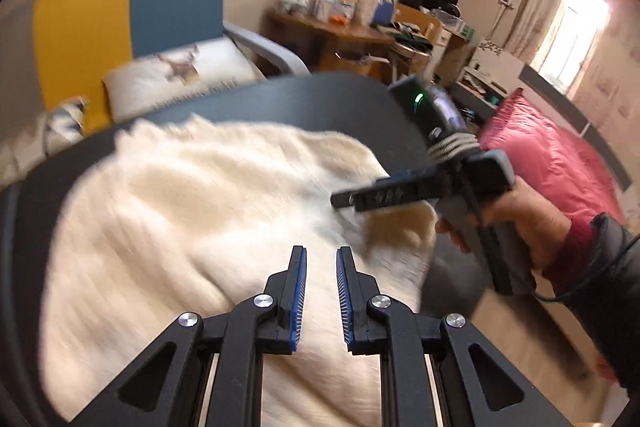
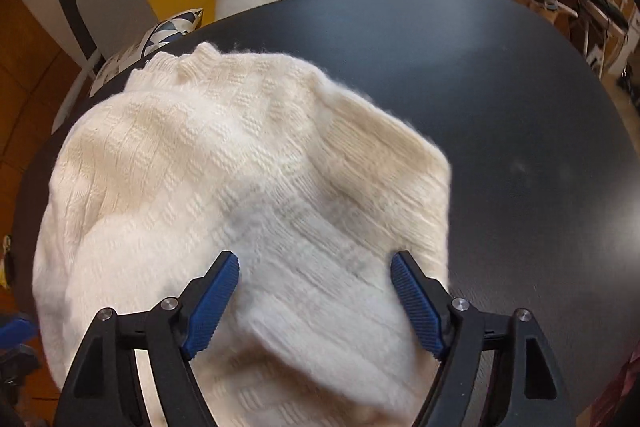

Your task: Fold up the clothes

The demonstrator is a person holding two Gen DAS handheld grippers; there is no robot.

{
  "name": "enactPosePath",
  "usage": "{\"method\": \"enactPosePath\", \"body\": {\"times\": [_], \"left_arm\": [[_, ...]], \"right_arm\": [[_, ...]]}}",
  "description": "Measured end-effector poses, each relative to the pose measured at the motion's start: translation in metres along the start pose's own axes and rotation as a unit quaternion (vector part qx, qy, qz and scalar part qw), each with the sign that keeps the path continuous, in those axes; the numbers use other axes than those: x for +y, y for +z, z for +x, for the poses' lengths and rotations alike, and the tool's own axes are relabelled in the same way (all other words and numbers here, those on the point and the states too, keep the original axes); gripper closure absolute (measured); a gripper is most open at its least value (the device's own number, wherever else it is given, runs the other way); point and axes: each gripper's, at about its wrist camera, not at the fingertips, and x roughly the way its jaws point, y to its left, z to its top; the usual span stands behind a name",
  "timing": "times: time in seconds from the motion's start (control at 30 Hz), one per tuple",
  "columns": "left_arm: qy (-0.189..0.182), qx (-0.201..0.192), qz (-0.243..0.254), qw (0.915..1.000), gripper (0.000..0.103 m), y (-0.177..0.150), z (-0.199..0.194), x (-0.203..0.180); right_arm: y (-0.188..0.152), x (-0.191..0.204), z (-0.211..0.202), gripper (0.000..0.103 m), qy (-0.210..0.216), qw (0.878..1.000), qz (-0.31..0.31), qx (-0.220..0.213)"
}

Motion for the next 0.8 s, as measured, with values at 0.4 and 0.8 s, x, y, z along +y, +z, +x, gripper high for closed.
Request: {"method": "enactPosePath", "body": {"times": [0.4,0.8], "left_arm": [[0.007,-0.009,-0.268,0.9634,0.04,0.021,-0.07,0.23],[-0.083,0.12,-0.282,0.9482,0.029,0.025,0.026,0.288]], "right_arm": [[0.047,0.089,-0.005,0.023,0.012,0.986,-0.168,0.002],[0.113,0.152,0.071,0.022,0.036,0.956,-0.278,0.092]]}}
